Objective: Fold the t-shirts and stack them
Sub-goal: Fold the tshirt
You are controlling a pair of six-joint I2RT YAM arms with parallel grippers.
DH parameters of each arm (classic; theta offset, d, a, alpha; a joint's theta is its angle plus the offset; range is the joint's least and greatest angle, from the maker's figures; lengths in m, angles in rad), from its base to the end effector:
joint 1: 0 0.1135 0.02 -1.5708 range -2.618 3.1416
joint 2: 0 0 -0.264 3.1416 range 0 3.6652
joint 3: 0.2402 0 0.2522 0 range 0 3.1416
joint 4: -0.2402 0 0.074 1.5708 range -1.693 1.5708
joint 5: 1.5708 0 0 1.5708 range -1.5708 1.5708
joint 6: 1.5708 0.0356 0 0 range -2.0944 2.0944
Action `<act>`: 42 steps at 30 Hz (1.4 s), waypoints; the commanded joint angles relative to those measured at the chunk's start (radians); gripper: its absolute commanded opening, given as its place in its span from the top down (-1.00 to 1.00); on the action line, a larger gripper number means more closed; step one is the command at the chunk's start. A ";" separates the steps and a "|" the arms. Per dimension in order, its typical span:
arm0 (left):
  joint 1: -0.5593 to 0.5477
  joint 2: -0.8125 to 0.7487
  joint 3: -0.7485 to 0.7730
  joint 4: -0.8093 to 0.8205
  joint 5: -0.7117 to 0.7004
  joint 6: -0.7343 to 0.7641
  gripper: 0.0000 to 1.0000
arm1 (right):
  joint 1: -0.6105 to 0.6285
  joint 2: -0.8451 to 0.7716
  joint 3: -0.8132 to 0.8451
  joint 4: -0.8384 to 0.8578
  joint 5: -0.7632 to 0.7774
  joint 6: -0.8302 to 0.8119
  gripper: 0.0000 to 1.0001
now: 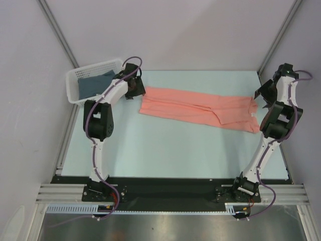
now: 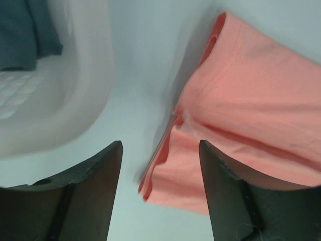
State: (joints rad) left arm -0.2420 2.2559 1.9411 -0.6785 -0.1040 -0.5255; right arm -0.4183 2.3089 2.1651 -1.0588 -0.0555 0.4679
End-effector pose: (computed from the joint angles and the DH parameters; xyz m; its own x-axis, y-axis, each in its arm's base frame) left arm 0.4846 -0.1158 0.2075 -0.7956 -0.3175 -0.5159 -0.2494 0.9478 -0.1986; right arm 0.4468 -0.1965 0.2309 -0.5862 0.7534 -0.2979 0.7302 0.6506 0.2085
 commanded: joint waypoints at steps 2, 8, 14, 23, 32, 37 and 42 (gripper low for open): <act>-0.057 -0.244 -0.147 0.016 -0.072 0.091 -0.37 | -0.020 -0.220 -0.167 -0.032 0.122 -0.071 -0.42; -0.152 -0.419 -0.349 0.071 -0.040 0.154 -0.41 | -0.020 -0.454 -0.623 0.164 -0.058 -0.041 -0.46; -0.152 -0.438 -0.470 0.180 0.089 0.234 -0.38 | -0.050 -0.637 -0.885 0.292 -0.164 -0.035 -0.47; -0.092 -0.389 -0.529 0.180 0.141 0.006 -0.39 | -0.126 -0.666 -1.100 0.401 -0.305 0.057 -0.51; -0.013 -0.340 -0.576 0.295 0.248 -0.111 -0.38 | -0.177 -0.692 -1.185 0.542 -0.353 0.069 -0.53; 0.023 -0.303 -0.576 0.310 0.268 -0.111 -0.38 | -0.198 -0.666 -1.179 0.579 -0.354 0.077 -0.54; 0.030 -0.268 -0.561 0.292 0.263 -0.134 -0.38 | -0.206 -0.619 -1.160 0.606 -0.345 0.095 -0.54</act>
State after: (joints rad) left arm -0.2176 1.9743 1.3689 -0.4000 0.1390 -0.6224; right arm -0.6189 1.6676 0.9806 -0.4969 -0.3935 0.5442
